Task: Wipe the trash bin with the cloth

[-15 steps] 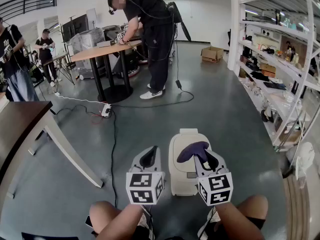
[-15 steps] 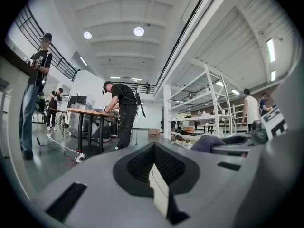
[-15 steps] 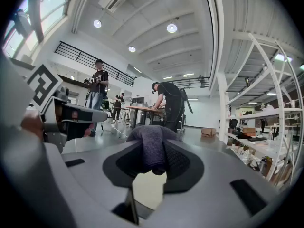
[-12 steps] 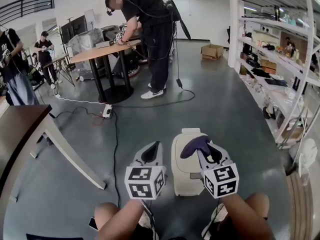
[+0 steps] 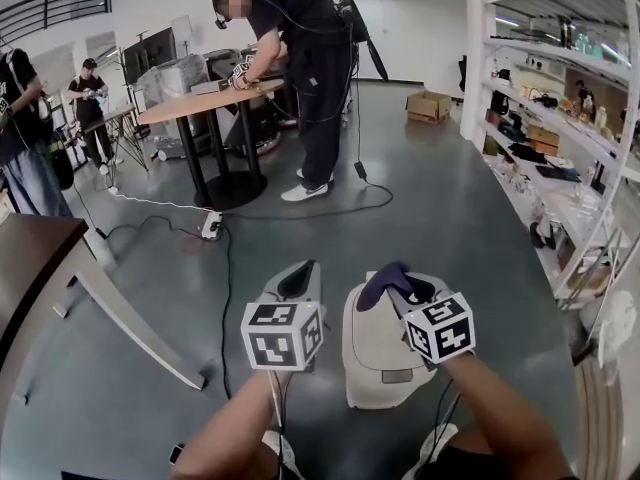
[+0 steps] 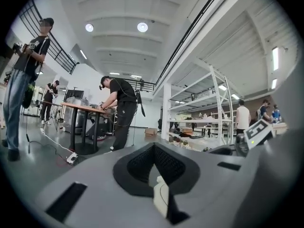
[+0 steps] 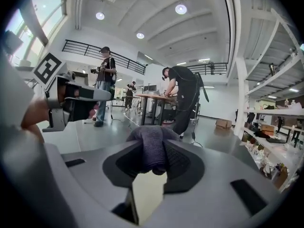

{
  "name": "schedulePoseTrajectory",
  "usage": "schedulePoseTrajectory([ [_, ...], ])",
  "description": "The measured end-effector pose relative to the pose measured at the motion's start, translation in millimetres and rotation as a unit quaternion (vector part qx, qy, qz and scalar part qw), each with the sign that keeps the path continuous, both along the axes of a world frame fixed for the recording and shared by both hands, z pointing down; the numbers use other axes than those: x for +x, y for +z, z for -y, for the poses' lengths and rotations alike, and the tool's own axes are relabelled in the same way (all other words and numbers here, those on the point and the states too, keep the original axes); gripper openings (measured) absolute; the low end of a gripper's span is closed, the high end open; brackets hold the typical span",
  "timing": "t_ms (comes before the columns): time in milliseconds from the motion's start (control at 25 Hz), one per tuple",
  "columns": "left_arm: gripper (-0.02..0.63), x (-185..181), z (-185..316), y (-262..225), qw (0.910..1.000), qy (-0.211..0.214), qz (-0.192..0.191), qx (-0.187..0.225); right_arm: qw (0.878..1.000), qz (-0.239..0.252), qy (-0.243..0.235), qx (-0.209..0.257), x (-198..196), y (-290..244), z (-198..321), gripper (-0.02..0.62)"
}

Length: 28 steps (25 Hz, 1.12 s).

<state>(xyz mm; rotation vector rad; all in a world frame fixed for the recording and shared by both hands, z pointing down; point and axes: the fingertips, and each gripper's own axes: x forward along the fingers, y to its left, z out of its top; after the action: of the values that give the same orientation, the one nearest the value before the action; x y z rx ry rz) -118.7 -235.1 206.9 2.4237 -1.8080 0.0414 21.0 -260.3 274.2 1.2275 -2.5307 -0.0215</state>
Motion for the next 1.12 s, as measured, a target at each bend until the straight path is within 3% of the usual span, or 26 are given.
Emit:
schedulePoseTrajectory([
  [120,-0.003,1,21,14,0.9999,0.014,-0.008,-0.007,1.000,0.002,-0.004,-0.021,-3,21,26,0.097],
  [280,-0.003,-2,49,38,0.9996,0.014,0.013,-0.021,0.998,0.001,-0.011,-0.057,-5,51,62,0.097],
  [480,-0.003,-5,58,69,0.9981,0.022,-0.012,-0.055,0.992,-0.055,-0.048,-0.102,-14,79,81,0.097],
  [840,-0.003,-15,69,83,0.9973,0.011,0.003,-0.073,0.984,-0.102,-0.055,-0.137,-18,106,108,0.097],
  [1120,-0.003,0,71,87,0.9967,0.020,0.050,-0.061,0.974,-0.165,-0.049,-0.149,-13,131,109,0.097],
])
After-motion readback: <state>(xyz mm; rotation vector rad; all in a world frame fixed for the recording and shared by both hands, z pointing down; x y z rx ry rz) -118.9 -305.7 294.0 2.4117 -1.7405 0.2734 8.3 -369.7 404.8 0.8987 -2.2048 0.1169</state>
